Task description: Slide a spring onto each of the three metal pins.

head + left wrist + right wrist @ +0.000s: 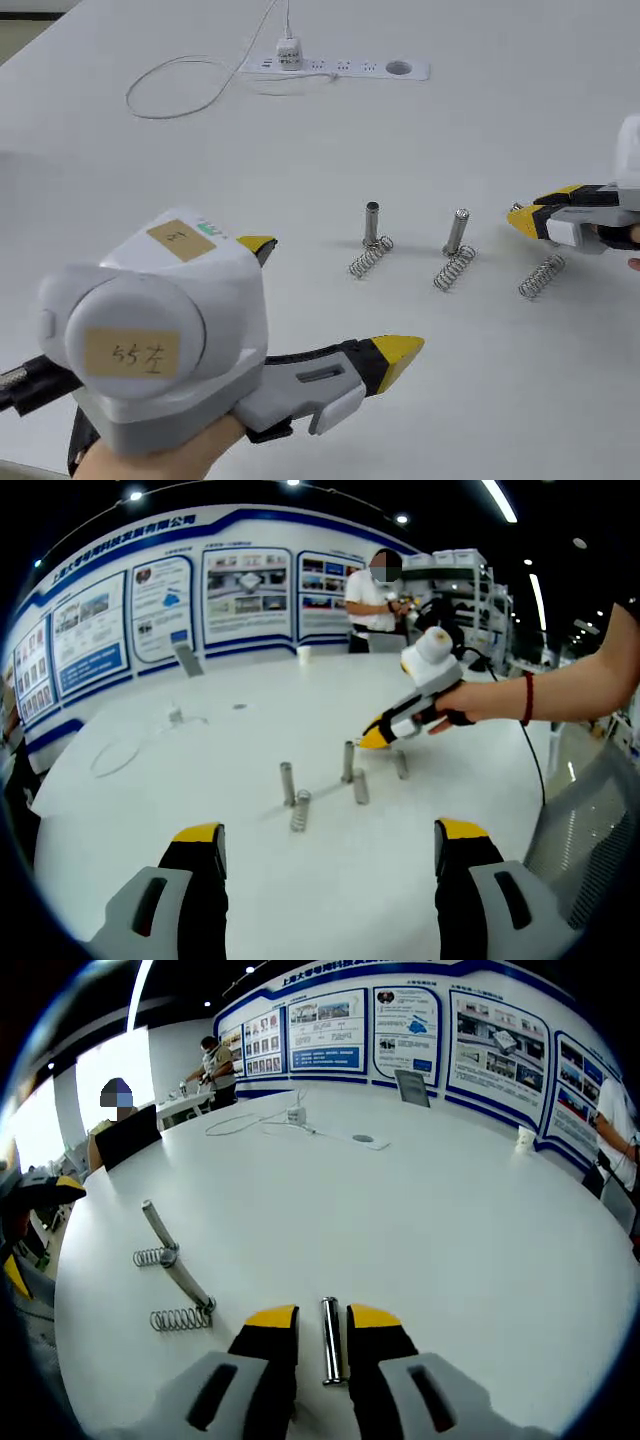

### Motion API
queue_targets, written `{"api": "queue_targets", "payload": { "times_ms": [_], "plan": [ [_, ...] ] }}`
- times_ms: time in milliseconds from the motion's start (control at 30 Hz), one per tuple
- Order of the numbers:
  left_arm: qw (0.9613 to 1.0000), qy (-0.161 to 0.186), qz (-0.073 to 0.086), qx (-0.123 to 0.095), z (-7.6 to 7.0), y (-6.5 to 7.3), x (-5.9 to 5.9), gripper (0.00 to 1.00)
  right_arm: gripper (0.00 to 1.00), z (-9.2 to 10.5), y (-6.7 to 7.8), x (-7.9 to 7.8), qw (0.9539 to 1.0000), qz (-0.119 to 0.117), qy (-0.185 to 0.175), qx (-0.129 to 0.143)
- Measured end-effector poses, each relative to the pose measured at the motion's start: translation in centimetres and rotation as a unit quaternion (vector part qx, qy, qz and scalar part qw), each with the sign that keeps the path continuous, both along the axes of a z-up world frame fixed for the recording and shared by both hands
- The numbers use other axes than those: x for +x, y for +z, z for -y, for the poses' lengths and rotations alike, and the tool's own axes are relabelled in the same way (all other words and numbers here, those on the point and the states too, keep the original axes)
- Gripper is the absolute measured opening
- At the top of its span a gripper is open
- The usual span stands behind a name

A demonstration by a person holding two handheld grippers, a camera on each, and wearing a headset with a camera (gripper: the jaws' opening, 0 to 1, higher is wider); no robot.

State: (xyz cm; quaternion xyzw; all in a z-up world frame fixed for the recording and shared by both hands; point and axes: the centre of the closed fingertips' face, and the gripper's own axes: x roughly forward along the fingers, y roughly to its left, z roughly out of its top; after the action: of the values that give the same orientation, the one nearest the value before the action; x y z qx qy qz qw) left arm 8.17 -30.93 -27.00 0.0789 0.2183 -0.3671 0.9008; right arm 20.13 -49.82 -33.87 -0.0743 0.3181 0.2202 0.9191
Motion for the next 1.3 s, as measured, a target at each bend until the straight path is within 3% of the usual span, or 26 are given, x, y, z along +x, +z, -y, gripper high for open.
{"api": "queue_targets", "payload": {
  "times_ms": [233,467,667,833,1300],
  "plan": [
    [1.0,0.003,-0.002,-0.001,-0.1,0.0,0.1,0.87,0.17,0.0,-0.5,0.4,0.9999,-0.011,-0.007,0.008],
    [1.0,0.003,-0.003,-0.001,-0.2,-0.1,0.1,0.86,0.13,0.2,-0.8,0.6,0.9999,-0.014,-0.006,-0.005],
    [1.0,0.002,-0.003,-0.002,-0.2,0.0,0.1,0.86,0.09,0.1,-0.8,0.6,0.9999,-0.015,-0.007,0.002],
    [1.0,0.002,-0.002,-0.001,-0.2,0.0,0.1,0.86,0.09,0.2,-0.7,0.5,0.999,-0.027,-0.028,0.024],
    [1.0,-0.002,0.004,0.001,-0.1,0.2,0.0,0.85,0.09,0.3,2.1,-0.4,0.9982,-0.001,-0.04,0.045]
  ]
}}
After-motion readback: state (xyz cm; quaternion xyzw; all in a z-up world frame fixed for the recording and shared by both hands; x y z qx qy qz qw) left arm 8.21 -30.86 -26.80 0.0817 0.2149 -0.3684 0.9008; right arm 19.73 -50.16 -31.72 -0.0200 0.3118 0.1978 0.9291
